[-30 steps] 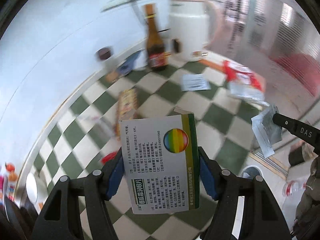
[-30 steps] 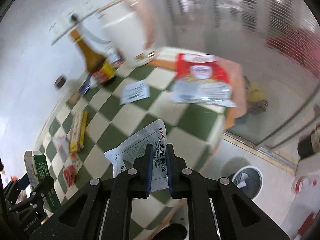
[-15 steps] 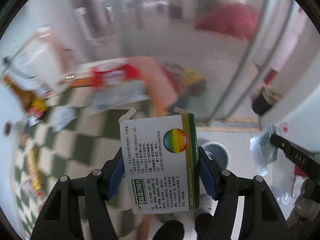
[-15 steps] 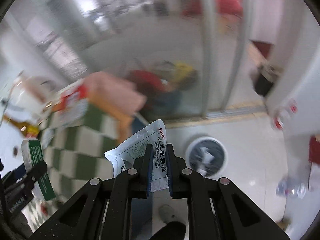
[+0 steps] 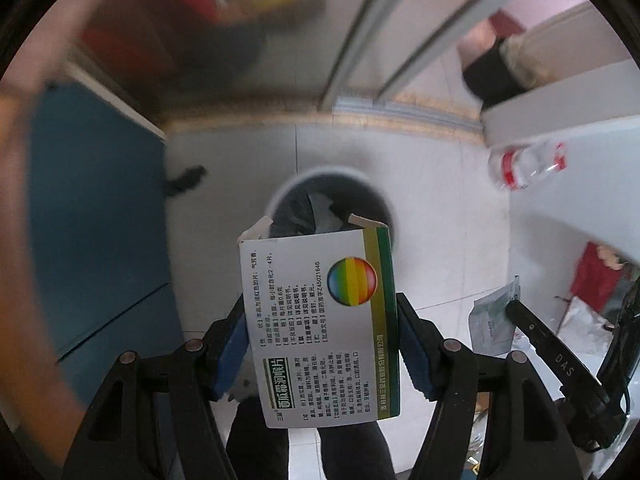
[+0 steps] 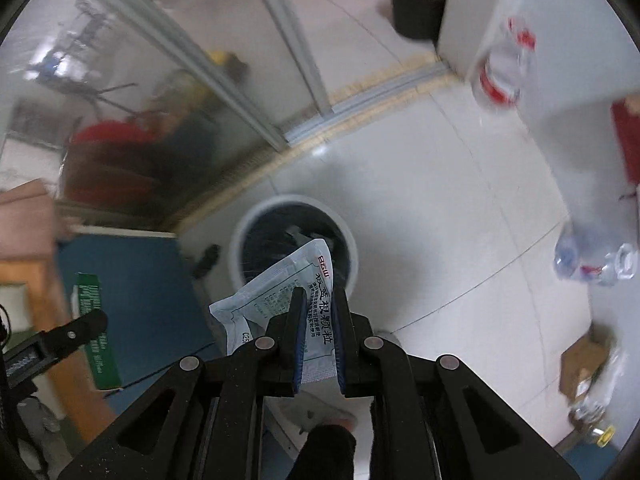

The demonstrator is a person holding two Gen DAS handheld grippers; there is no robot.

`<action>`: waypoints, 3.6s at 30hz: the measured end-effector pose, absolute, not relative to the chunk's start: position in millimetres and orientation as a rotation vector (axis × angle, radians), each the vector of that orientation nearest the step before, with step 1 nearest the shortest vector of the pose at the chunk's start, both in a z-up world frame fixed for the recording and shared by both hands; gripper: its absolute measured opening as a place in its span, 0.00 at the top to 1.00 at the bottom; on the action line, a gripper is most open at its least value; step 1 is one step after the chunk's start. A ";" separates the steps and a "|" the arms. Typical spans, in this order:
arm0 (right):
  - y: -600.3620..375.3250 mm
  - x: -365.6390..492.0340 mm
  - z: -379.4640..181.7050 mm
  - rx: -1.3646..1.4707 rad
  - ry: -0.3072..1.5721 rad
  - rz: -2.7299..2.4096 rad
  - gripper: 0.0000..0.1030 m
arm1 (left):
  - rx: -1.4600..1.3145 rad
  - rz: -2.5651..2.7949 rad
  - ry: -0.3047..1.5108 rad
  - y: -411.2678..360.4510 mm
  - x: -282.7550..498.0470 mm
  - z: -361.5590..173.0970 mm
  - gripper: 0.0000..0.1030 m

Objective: Collect trash
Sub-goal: 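Carry box and sachet over the trash bin and open both tools, then swing both tools back toward the checkered table, then grasp the red packet with the left tool while the right tool grasps the green leaf scrap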

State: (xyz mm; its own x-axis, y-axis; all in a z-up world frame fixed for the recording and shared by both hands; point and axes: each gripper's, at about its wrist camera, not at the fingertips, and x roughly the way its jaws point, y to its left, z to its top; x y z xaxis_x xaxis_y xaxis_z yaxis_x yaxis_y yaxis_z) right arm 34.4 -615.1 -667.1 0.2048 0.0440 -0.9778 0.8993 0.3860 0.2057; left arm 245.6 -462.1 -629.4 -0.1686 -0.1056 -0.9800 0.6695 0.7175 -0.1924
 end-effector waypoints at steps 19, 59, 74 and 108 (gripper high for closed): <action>-619.5 84.8 -869.4 0.956 1.407 -0.614 0.30 | 0.557 -0.672 1.672 -494.9 244.2 -781.5 0.00; -462.6 -6.7 -307.6 0.594 1.175 -0.579 0.00 | 0.349 -0.559 1.212 -275.9 143.7 -299.1 0.00; -288.3 172.2 -271.3 0.463 1.209 -0.121 0.00 | 0.114 -0.030 1.107 -10.3 230.9 -240.3 0.00; -49.6 321.1 -371.3 0.218 1.341 0.185 0.72 | -0.318 0.232 1.320 236.7 278.5 -374.1 0.90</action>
State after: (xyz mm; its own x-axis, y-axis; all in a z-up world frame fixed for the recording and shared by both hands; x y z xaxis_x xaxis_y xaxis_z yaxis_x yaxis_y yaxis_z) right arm 321.1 -49.6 -371.3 0.2189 0.2573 -0.9412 -0.0079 0.9651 0.2619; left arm 278.5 236.7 -374.1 0.2353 -0.0138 -0.9718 -0.3438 0.9341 -0.0965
